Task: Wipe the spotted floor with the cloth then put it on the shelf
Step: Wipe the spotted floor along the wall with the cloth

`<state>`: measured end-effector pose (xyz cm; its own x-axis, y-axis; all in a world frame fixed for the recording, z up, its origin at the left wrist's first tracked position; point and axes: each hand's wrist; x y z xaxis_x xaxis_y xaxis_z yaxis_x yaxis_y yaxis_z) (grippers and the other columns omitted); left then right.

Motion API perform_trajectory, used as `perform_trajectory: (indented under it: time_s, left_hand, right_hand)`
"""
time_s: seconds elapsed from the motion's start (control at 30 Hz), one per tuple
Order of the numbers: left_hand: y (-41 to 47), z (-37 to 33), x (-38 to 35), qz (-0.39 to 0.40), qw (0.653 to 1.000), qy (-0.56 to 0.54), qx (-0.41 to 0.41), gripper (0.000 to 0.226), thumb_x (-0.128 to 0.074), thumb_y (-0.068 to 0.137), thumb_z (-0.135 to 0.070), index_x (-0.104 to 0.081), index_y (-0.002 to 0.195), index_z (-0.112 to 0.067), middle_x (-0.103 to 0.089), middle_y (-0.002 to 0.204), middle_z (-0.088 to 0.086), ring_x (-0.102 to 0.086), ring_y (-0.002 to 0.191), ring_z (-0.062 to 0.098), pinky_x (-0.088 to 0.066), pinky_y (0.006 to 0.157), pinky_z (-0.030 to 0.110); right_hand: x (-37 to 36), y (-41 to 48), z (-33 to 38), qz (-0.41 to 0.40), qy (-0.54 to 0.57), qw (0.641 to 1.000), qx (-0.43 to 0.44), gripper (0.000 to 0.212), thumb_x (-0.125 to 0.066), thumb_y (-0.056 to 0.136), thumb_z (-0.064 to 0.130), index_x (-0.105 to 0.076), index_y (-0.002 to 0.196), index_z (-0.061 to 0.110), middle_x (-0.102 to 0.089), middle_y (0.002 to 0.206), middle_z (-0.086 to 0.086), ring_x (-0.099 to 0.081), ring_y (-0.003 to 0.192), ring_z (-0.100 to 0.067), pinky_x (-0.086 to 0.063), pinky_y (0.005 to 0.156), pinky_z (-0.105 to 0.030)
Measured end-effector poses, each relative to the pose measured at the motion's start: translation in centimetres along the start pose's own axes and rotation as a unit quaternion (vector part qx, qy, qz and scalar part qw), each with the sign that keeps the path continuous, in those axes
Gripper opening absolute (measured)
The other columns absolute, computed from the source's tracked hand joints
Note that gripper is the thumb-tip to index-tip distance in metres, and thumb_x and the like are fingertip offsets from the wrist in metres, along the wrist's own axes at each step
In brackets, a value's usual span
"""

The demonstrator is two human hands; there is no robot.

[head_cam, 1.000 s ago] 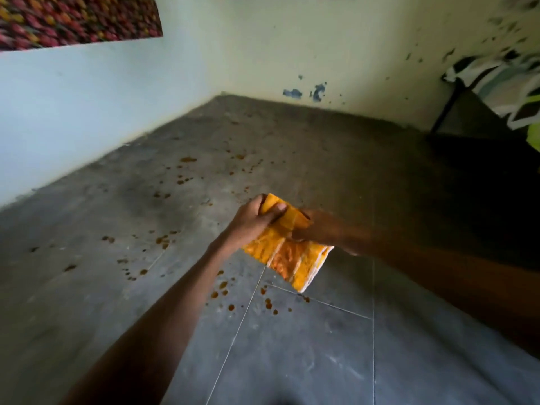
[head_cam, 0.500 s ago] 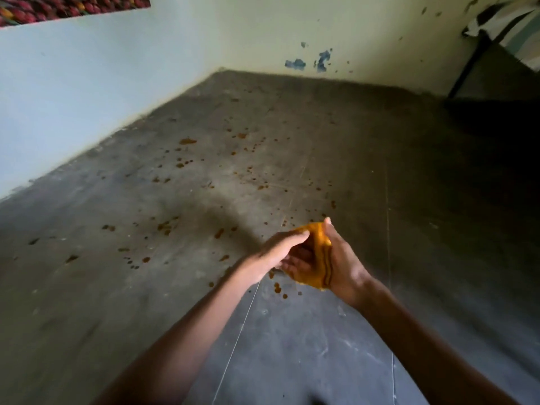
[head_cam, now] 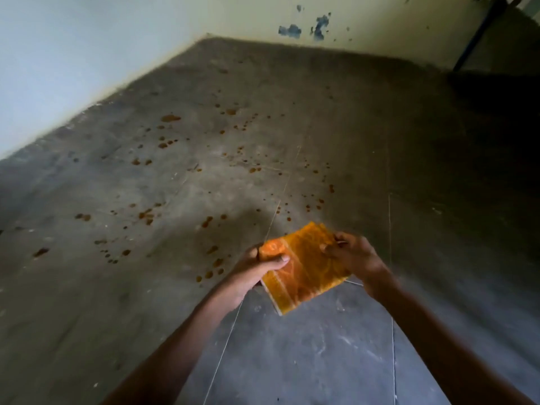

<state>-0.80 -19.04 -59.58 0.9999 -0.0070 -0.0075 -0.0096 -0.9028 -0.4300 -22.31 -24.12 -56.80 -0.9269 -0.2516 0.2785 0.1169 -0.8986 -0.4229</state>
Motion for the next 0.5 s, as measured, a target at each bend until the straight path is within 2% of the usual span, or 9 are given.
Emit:
perform_trajectory:
  time_s: [0.07,0.1,0.17,0.2,0.23,0.3,0.37,0.43,0.5]
  left_hand:
    - [0.7,0.6,-0.7,-0.044,0.998,0.037,-0.009,0.034,-0.072,0.082,-0.035,-0.06,0.109,-0.019,-0.071,0.107,0.006,-0.068,0.095,0.019,-0.054,0.081,0.033]
    - [1.2,1.0,-0.9,-0.068,0.996,0.061,-0.02,0.046,-0.068,0.082,-0.045,-0.055,0.117,-0.019,-0.066,0.116,0.009,-0.065,0.102,0.021,-0.052,0.086,0.036]
    - [2.4,1.6,-0.6,-0.177,0.969,0.148,-0.091,0.063,-0.059,0.082,-0.053,-0.044,0.129,-0.015,-0.05,0.13,0.012,-0.054,0.114,0.023,-0.043,0.095,0.032]
    - [2.8,1.7,0.0,-0.228,0.947,0.185,-0.13,0.062,-0.059,0.085,-0.048,-0.041,0.132,-0.012,-0.043,0.133,0.012,-0.048,0.118,0.023,-0.037,0.096,0.026]
    - [3.0,1.5,0.6,-0.255,0.927,0.224,-0.159,0.059,-0.059,0.088,-0.042,-0.04,0.134,-0.01,-0.038,0.134,0.011,-0.045,0.121,0.022,-0.033,0.096,0.023]
    - [3.8,2.1,2.2,-0.255,0.897,0.311,-0.182,0.056,-0.057,0.09,-0.039,-0.04,0.134,-0.009,-0.038,0.135,0.01,-0.045,0.123,0.026,-0.035,0.097,0.029]
    - [4.4,3.2,3.7,-0.214,0.884,0.381,-0.167,0.056,-0.055,0.092,-0.037,-0.037,0.137,-0.009,-0.041,0.138,0.012,-0.045,0.126,0.028,-0.037,0.1,0.034]
    - [4.9,4.3,4.9,-0.171,0.863,0.45,-0.152,0.06,-0.051,0.094,-0.034,-0.031,0.144,-0.01,-0.039,0.147,0.013,-0.037,0.135,0.028,-0.032,0.108,0.034]
    - [5.4,4.8,6.1,-0.146,0.839,0.507,-0.134,0.062,-0.048,0.095,-0.032,-0.025,0.148,-0.011,-0.031,0.154,0.012,-0.025,0.144,0.027,-0.022,0.116,0.037]
  right_hand:
    - [-0.3,0.6,-0.7,-0.045,-0.045,0.998,0.006,0.022,-0.075,0.086,0.026,-0.069,0.107,0.023,-0.072,0.111,-0.009,-0.068,0.096,-0.021,-0.058,0.086,-0.04]
    - [-0.4,1.0,-1.0,-0.065,-0.1,0.993,0.016,0.028,-0.073,0.088,0.029,-0.066,0.114,0.024,-0.068,0.118,-0.01,-0.064,0.1,-0.023,-0.056,0.088,-0.041]
    - [-0.9,1.8,-2.1,-0.126,-0.342,0.93,0.05,0.059,-0.069,0.088,0.04,-0.048,0.14,0.022,-0.051,0.14,-0.012,-0.05,0.118,-0.03,-0.046,0.096,-0.044]
    - [-1.3,2.1,-2.7,-0.165,-0.417,0.891,0.072,0.072,-0.067,0.088,0.047,-0.037,0.148,0.021,-0.041,0.147,-0.013,-0.041,0.126,-0.035,-0.041,0.099,-0.046]
    - [-1.9,2.2,-3.1,-0.182,-0.432,0.879,0.082,0.08,-0.063,0.088,0.054,-0.028,0.152,0.022,-0.032,0.153,-0.014,-0.034,0.133,-0.038,-0.037,0.104,-0.048]
    - [-4.1,2.5,-3.7,-0.138,-0.384,0.912,0.049,0.09,-0.047,0.087,0.071,-0.012,0.157,0.027,-0.007,0.164,-0.015,-0.013,0.147,-0.043,-0.02,0.116,-0.057]
    - [-7.3,3.5,-5.0,-0.084,-0.344,0.935,-0.005,0.098,-0.025,0.082,0.084,0.006,0.157,0.03,0.022,0.163,-0.012,0.014,0.149,-0.043,0.005,0.116,-0.065]
    - [-9.5,5.4,-6.0,-0.112,-0.381,0.918,-0.01,0.1,-0.014,0.079,0.085,0.01,0.157,0.028,0.024,0.162,-0.012,0.021,0.148,-0.043,0.013,0.114,-0.069]
    - [-10.3,8.9,-5.6,-0.141,-0.429,0.892,0.014,0.099,-0.014,0.081,0.083,0.001,0.158,0.024,0.01,0.165,-0.015,0.01,0.149,-0.045,0.007,0.114,-0.071]
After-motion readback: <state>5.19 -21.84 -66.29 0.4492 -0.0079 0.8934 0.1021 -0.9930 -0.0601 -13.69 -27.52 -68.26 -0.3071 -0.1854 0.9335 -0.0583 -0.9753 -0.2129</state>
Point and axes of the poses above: each hand's wrist, its own y-axis towards the middle knuckle, its own x-axis out of the back of the hand, z = x × y
